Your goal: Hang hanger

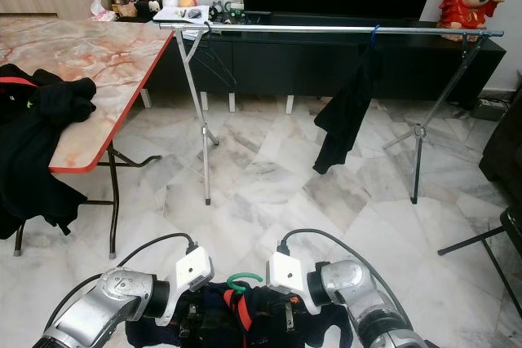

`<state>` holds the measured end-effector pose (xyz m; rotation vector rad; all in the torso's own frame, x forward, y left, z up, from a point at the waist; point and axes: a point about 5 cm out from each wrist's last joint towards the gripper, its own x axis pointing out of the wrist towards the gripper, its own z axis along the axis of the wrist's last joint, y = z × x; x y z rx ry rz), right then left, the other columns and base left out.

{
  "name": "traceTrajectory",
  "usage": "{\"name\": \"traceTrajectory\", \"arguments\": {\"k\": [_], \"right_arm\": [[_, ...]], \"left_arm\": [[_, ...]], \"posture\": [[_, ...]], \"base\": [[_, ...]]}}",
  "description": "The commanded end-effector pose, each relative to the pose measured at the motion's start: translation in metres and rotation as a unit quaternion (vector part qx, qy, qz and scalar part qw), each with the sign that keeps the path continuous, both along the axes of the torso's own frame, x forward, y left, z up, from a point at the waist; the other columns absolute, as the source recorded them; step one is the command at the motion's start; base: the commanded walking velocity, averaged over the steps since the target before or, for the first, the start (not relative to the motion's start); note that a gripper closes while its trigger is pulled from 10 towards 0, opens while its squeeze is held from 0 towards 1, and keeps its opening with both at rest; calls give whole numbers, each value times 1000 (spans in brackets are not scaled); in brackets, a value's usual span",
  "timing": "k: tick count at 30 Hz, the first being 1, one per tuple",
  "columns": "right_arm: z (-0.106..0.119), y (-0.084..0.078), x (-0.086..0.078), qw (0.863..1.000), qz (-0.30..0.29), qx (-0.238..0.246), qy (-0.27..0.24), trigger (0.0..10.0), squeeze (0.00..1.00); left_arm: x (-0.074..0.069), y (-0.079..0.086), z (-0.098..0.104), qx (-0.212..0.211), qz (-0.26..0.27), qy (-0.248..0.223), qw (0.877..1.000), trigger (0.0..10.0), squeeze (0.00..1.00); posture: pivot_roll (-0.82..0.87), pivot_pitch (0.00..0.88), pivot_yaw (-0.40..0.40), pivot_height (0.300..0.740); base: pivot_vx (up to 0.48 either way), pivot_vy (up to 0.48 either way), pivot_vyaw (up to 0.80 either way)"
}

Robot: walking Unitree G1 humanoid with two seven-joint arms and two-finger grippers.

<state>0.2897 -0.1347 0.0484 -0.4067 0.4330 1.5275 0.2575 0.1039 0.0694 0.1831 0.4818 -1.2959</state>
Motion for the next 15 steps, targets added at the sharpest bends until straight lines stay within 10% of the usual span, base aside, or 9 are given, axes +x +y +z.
{"name": "traceTrajectory", "arguments": {"k": [1, 15], "right_arm": [[13, 6, 9, 999, 4, 20, -25, 0, 0], [12, 5, 8, 1000, 6, 16, -21, 0, 0]], "left_arm": [[1, -3, 1, -2, -7, -6, 1000, 0, 0], [1, -5, 1, -3, -11, -10, 1000, 0, 0]], "posture": [[142, 49, -49, 740], [140, 38, -54, 740]], "base": [[0, 0, 0], [0, 0, 0]]}}
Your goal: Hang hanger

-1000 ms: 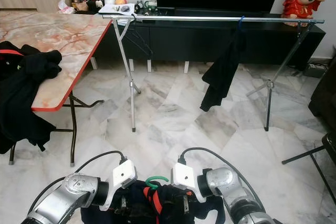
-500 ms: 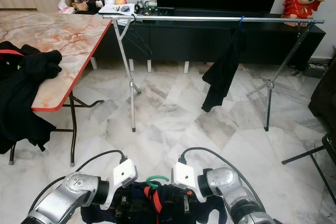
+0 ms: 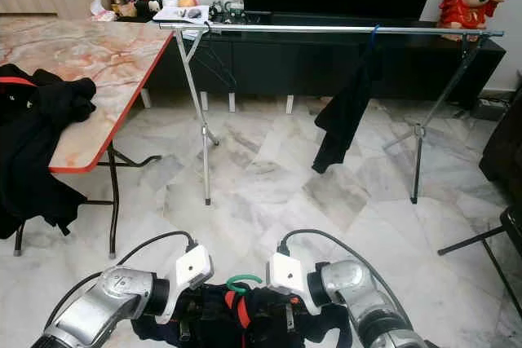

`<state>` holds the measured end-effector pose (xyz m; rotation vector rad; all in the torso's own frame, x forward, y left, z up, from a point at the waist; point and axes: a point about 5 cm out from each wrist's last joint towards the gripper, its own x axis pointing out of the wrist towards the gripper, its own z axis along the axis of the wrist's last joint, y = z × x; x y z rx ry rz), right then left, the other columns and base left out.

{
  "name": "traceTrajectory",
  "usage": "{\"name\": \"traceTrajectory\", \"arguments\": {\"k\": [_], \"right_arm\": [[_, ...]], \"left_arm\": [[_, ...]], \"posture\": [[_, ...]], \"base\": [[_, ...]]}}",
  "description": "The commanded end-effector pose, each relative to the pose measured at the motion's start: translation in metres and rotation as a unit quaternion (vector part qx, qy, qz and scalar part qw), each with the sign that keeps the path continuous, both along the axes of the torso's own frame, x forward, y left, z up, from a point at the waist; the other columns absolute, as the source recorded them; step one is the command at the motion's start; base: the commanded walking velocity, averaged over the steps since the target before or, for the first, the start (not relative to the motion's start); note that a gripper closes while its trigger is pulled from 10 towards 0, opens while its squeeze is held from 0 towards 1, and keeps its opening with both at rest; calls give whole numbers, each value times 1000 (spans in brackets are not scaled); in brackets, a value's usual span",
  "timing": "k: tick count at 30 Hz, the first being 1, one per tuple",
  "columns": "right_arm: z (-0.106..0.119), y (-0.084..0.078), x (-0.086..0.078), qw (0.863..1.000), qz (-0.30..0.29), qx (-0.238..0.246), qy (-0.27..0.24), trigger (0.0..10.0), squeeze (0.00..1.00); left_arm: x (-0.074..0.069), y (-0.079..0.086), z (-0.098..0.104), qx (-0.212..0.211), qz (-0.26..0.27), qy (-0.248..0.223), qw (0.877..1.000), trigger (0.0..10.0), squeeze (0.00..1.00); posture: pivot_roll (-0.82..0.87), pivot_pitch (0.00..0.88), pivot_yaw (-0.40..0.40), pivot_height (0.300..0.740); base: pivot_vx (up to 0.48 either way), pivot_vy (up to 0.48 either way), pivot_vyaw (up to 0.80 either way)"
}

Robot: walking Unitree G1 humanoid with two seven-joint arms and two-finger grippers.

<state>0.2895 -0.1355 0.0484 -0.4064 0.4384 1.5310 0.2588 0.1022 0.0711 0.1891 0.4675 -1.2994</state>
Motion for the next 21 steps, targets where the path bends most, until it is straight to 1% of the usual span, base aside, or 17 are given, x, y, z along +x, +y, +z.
{"name": "traceTrajectory", "arguments": {"k": [1, 21], "right_arm": [[11, 6, 8, 1000, 5, 16, -23, 0, 0], [11, 6, 9, 1000, 1, 11, -23, 0, 0]], "left_arm": [[0, -3, 0, -1, -9, -3, 1000, 0, 0], [-1, -5, -1, -4, -16, -2, 1000, 0, 0]], "posture": [[139, 37, -54, 740], [141, 27, -56, 740]], "base": [[0, 0, 0], [0, 0, 0]]}}
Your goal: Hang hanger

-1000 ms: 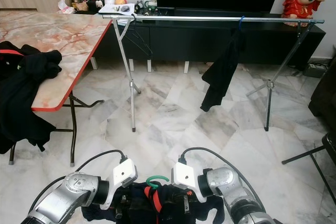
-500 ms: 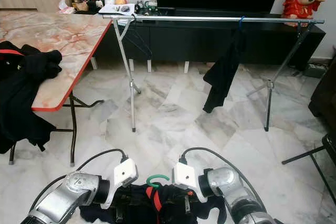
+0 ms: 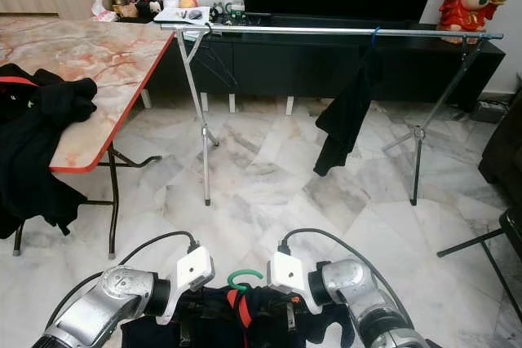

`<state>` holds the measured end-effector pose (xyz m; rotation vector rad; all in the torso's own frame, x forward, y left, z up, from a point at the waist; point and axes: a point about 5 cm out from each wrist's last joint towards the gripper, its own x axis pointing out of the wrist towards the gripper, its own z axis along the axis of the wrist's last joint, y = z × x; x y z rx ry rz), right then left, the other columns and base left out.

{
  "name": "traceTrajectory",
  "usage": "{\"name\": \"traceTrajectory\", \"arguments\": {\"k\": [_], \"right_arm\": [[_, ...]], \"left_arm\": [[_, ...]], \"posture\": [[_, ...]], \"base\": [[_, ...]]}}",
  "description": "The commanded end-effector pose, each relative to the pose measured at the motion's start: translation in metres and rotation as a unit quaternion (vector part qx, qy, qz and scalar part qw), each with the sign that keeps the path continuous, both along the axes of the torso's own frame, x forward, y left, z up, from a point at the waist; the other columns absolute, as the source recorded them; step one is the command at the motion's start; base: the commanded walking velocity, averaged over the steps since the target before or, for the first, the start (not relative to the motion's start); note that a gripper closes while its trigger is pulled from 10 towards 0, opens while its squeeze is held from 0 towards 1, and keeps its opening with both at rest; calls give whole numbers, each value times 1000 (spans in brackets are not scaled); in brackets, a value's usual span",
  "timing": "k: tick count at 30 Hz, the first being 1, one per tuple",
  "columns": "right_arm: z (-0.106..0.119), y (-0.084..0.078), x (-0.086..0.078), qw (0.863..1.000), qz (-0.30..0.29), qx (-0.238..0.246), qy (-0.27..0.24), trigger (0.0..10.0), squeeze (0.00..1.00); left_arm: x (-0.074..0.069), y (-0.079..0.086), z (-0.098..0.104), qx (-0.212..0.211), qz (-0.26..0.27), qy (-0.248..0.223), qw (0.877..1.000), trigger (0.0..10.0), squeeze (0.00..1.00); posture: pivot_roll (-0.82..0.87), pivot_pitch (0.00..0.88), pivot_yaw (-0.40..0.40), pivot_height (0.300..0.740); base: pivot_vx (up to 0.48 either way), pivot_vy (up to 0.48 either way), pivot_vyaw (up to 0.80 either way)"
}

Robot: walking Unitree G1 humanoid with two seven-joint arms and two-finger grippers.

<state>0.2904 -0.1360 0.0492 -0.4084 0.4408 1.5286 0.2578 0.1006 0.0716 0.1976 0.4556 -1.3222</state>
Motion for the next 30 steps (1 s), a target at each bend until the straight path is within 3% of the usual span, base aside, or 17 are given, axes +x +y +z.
{"name": "traceTrajectory", "arguments": {"k": [1, 7, 8, 9, 10, 23, 30], "right_arm": [[10, 7, 8, 1000, 2, 13, -23, 0, 0], [10, 6, 8, 1000, 0, 8, -24, 431, 0], [10, 6, 9, 1000, -3, 6, -28, 4275, 0], [10, 6, 9, 1000, -4, 5, -27, 8196, 639], [10, 5, 9, 1000, -4, 5, -25, 10000, 1000], [13, 3, 10, 1000, 7, 1, -13, 10000, 1000], [11, -10, 6, 998, 41, -46, 10, 10000, 1000]], "left_arm": [[0, -3, -1, -1, -4, 3, 1000, 0, 0], [-1, -3, -1, -3, -4, 5, 1000, 0, 0], [-1, -3, -2, -3, -4, 5, 1000, 0, 0], [-1, -3, -2, -4, -4, 5, 1000, 0, 0], [-1, -3, -1, -4, -4, 5, 1000, 0, 0], [-1, 0, -3, 6, -3, 5, 1000, 0, 0], [2, 11, -13, 42, 18, -1, 999, 0, 0]], "posture": [[141, 27, -56, 740], [140, 35, -59, 740], [140, 35, -59, 740], [140, 35, -59, 740], [139, 37, -58, 740], [138, 38, -58, 740], [136, 40, -57, 740]], "base": [[0, 0, 0], [0, 0, 0], [0, 0, 0], [0, 0, 0], [0, 0, 0], [0, 0, 0], [0, 0, 0]]}}
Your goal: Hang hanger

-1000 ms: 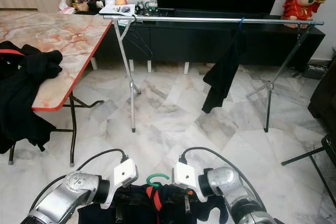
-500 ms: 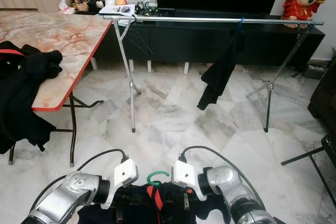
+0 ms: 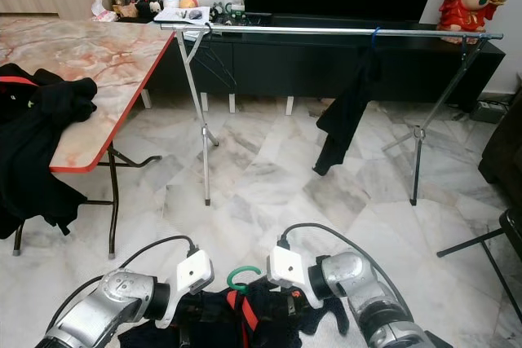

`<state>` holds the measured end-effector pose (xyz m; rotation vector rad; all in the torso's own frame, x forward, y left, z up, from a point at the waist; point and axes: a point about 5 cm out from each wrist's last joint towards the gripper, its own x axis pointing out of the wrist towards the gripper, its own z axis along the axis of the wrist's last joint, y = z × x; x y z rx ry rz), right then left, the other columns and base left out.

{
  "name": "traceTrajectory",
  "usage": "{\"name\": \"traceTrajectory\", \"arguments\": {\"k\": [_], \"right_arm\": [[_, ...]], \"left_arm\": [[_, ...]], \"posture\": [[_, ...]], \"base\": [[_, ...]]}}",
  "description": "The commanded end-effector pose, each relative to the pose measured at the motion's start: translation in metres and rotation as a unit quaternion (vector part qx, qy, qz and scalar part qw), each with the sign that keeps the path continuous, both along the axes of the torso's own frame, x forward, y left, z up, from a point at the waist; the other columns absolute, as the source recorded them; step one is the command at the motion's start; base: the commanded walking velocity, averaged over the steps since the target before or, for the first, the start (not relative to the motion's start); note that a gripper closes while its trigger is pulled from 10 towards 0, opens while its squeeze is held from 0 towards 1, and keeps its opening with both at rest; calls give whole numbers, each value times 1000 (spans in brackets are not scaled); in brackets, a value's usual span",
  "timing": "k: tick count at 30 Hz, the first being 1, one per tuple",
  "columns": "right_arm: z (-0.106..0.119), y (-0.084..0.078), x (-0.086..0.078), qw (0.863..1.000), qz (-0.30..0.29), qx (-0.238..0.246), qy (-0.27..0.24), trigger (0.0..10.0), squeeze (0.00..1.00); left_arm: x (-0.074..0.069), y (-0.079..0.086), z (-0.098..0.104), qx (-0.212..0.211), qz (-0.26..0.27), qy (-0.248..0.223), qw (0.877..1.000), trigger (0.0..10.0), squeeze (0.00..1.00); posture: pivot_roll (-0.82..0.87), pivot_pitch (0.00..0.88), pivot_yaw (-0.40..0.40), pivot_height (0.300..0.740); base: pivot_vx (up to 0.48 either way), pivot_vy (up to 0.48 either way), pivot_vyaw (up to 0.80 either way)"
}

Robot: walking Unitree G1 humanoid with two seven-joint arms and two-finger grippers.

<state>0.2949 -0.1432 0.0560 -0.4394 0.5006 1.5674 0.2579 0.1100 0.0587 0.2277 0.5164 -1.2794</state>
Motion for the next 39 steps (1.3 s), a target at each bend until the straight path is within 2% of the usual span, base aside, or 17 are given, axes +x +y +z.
{"name": "traceTrajectory", "arguments": {"k": [1, 10, 16, 19, 20, 21, 22, 23, 24, 25, 26, 28, 29, 31, 32, 35, 39], "right_arm": [[3, -8, 0, 999, 27, -34, 0, 10000, 1000], [-2, -27, -7, 997, 36, -73, 8, 10000, 1000], [4, -38, 3, 996, -49, -59, -38, 10000, 1000], [6, -42, 11, 988, -124, -43, -75, 10000, 1000], [6, -44, 15, 981, -163, -39, -95, 10000, 941], [6, -44, 15, 981, -163, -39, -95, 10000, 941], [5, -48, 18, 972, -207, -36, -106, 10000, 573], [4, -52, 20, 960, -252, -35, -115, 10000, 12], [3, -55, 22, 952, -281, -35, -120, 10000, 12], [-2, -62, 22, 927, -353, -27, -124, 10000, 0], [-6, -67, 22, 908, -400, -22, -125, 10000, 0], [-23, -80, 14, 846, -522, -21, -104, 10000, 0], [-23, -80, 14, 846, -522, -21, -104, 10000, 0], [-43, -85, -1, 808, -583, -36, -74, 10000, 0], [-51, -86, -8, 797, -599, -47, -63, 10000, 0], [-88, -85, -44, 730, -680, -67, 11, 10000, 0], [-105, -76, -64, 711, -697, -87, 38, 10000, 0]], "left_arm": [[3, 5, -2, 14, 11, -13, 1000, 0, 0], [8, 12, -11, 13, 68, -26, 997, 0, 0], [15, 19, -17, 2, 145, -58, 988, 0, 0], [18, 23, -18, -8, 190, -73, 979, 0, 0], [20, 26, -18, -4, 212, -88, 973, 78, 0], [20, 26, -18, -4, 212, -88, 973, 78, 0], [22, 29, -19, -1, 234, -103, 967, 3020, 0], [24, 32, -19, 1, 257, -116, 959, 4235, 0], [25, 34, -20, 3, 272, -123, 954, 4235, 0], [27, 39, -20, -5, 314, -134, 940, 10000, 0], [29, 42, -20, -11, 344, -140, 929, 10000, 0], [28, 47, -19, -23, 388, -158, 908, 10000, 0], [28, 47, -19, -23, 388, -158, 908, 10000, 0], [26, 50, -18, -32, 411, -171, 895, 10000, 0], [25, 52, -17, -34, 421, -177, 889, 10000, 0], [19, 62, -18, -45, 455, -190, 869, 10000, 0], [15, 67, -19, -47, 466, -198, 861, 10000, 0]], "posture": [[136, 40, -57, 740], [126, 44, -60, 740], [118, 43, -61, 740], [118, 44, -61, 740], [117, 46, -64, 740], [117, 46, -64, 740], [116, 46, -64, 740], [113, 46, -63, 740], [113, 46, -63, 740], [104, 48, -60, 740], [104, 48, -60, 740], [92, 52, -52, 740], [92, 52, -52, 740], [82, 50, -45, 740], [82, 50, -45, 740], [78, 44, -40, 740], [80, 38, -39, 740]], "base": [[0, 0, 0], [0, 0, 0], [0, 0, 0], [0, 0, 0], [0, 0, 0], [0, 0, 0], [0, 0, 0], [0, 0, 0], [0, 0, 0], [0, 0, 0], [0, 0, 0], [0, 0, 0], [0, 0, 0], [0, 0, 0], [0, 0, 0], [0, 0, 0], [0, 0, 0]]}}
